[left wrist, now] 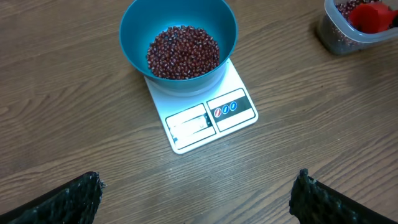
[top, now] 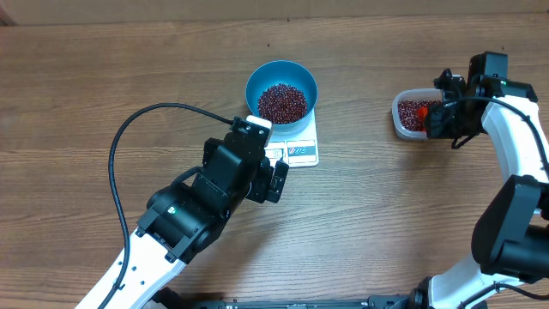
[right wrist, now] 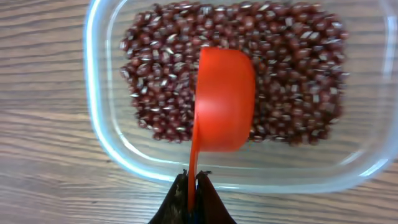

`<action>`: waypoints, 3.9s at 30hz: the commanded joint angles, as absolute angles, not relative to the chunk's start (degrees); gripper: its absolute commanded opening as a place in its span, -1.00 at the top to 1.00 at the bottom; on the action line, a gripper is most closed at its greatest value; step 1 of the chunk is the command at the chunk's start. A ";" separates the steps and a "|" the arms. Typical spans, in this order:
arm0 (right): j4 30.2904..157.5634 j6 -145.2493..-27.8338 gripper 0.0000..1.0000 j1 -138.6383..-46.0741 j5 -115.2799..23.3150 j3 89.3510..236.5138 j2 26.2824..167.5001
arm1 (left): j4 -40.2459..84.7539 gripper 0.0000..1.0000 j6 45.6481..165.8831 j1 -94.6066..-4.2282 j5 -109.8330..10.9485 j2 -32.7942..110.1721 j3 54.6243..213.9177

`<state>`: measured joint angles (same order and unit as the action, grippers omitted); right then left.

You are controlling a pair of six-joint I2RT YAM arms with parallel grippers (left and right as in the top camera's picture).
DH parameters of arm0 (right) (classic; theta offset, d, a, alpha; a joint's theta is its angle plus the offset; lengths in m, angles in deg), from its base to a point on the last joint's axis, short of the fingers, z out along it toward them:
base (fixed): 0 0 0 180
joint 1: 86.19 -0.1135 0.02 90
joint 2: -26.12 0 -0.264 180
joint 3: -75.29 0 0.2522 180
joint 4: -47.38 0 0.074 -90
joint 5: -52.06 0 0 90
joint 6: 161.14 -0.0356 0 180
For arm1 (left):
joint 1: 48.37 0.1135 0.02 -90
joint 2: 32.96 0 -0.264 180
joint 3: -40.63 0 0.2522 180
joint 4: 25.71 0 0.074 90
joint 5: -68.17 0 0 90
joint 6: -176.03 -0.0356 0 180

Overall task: Scoop item into bowl and weigh 150g on scale
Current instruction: 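Dip the red scoop into the red beans and drag it through, then lift the filled red scoop out of the bean tub, then carry the filled scoop left over the teal bowl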

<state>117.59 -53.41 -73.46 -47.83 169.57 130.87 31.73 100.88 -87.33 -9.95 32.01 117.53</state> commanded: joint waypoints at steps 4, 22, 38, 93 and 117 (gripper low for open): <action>118.77 -52.86 0.93 -73.31 -54.91 169.98 132.92 | 31.53 -0.99 101.62 -86.96 -9.25 32.30 117.55; 117.19 -52.95 0.93 -72.89 -62.95 169.98 132.97 | 31.53 -0.99 101.62 -86.96 -9.25 32.30 117.55; 117.72 -53.06 0.93 -67.10 -72.24 170.00 137.69 | 31.53 -0.99 101.65 -86.96 -9.25 32.30 117.55; 133.43 -45.08 0.93 -55.63 -108.35 170.00 137.69 | 31.53 -0.99 101.65 -86.96 -9.25 32.30 117.55; 121.35 -53.91 0.93 -78.71 -119.24 170.00 137.69 | 31.53 -0.99 101.62 -86.96 -9.25 32.30 117.55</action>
